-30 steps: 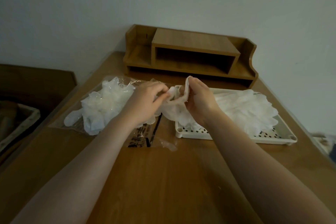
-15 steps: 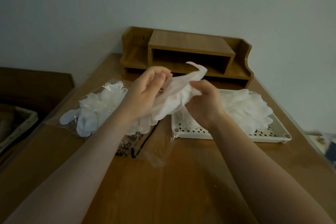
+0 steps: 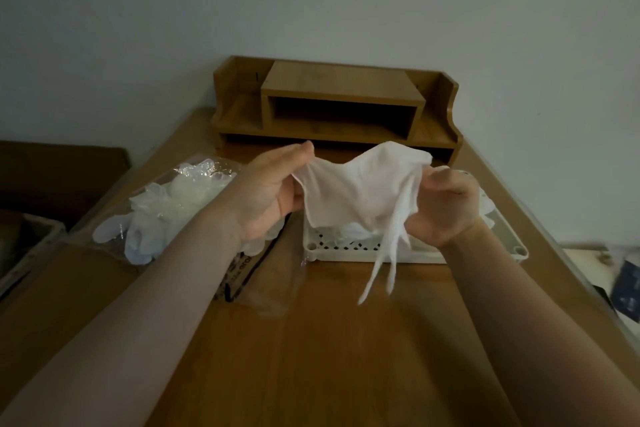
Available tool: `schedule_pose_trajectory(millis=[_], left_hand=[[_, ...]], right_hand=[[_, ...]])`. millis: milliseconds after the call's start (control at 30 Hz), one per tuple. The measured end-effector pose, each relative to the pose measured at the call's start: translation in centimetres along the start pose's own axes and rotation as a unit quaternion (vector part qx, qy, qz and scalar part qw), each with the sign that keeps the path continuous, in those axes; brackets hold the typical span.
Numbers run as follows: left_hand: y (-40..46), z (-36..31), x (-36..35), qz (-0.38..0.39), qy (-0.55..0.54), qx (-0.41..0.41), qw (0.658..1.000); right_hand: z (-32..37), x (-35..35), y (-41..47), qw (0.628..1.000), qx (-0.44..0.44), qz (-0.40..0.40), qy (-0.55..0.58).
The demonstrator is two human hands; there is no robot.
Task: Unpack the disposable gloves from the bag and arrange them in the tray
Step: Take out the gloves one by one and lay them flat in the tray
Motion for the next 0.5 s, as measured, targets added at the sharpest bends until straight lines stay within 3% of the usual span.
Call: schedule_pose_trajectory(millis=[100,267,433,500], left_hand=[[0.6,-0.5,-1.1,-0.011,0.011,0.029,0.999],[1.6,-0.5,-2.1,-0.063,0.101,0.102,0.988],[2.2,-0.9,-4.1,-0.067,0.167,0.092,0.979],[2.5,-1.3,-4.3,-0.106,0.18,0.083,0.974]], right_hand=[[0.9,0.2,-1.5,1.0,-0.025,0.004,-0.01],[2.1,1.5,-1.9,0.95,-0.082,-0.132,-0.272],[0.6,-0.6,-1.3,0.92,-0.134,-0.038,-0.367],[0.6,-0.6,-1.3,0.922,-0.147,-0.016,-0.357]])
Point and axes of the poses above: each hand's wrist, its own y-axis towards the middle knuckle, its own x-axis out of the back of the hand, z = x × y, the point moved 6 cm from there along y, towards the middle knuckle, and after that the axes turned 3 degrees about z, right-handed, at the moved point
